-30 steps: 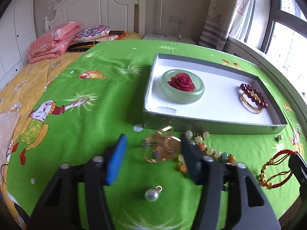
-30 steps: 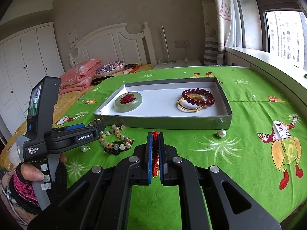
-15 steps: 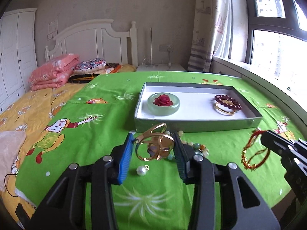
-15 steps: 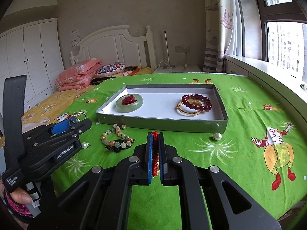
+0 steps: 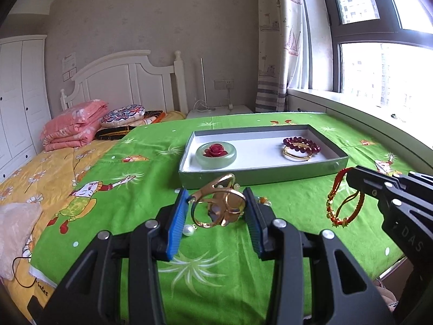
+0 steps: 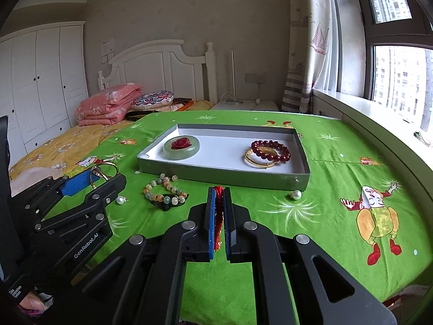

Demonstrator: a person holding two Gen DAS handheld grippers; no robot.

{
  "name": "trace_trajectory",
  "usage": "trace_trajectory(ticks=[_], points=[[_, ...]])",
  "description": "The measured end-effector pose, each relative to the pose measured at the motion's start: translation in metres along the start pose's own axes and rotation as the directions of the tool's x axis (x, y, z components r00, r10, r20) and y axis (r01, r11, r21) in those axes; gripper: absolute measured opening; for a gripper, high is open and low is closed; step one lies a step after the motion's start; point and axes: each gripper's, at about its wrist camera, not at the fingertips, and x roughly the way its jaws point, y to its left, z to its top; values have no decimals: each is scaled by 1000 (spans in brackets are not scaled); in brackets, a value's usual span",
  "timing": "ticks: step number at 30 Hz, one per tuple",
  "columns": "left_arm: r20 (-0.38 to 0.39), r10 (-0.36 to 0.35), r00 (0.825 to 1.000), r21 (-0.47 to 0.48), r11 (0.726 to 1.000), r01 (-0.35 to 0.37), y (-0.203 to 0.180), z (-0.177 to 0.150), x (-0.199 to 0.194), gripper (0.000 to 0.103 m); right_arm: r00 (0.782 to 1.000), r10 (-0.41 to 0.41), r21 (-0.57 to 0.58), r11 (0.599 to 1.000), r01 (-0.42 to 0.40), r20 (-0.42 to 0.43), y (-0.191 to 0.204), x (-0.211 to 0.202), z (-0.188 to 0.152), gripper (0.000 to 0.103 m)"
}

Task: Organize jewelry
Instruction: 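Drop the gold ring on the jade bangle while the right tool drops the red bracelet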

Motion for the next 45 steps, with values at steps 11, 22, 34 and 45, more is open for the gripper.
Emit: trace_trajectory(ticks=[11,22,34,45], points=[[11,-18,1000,-16,1000,18,7,10,0,40,1000,-22,-9,1000,22,2,2,8,11,7],[-55,-35,998,-20,999,34,7,64,66,40,999,-36,-9,999,36,25,-13,47,64,7],[-166,14,986,-17,1000,-17,1,111,167,40,996,-84,-5,996,84,-32,-36,124,110,7],[-229,65,971,-7,998,-68,-1,105,210,57,977,-132,3,991,135,-165,-54,181,100,15]])
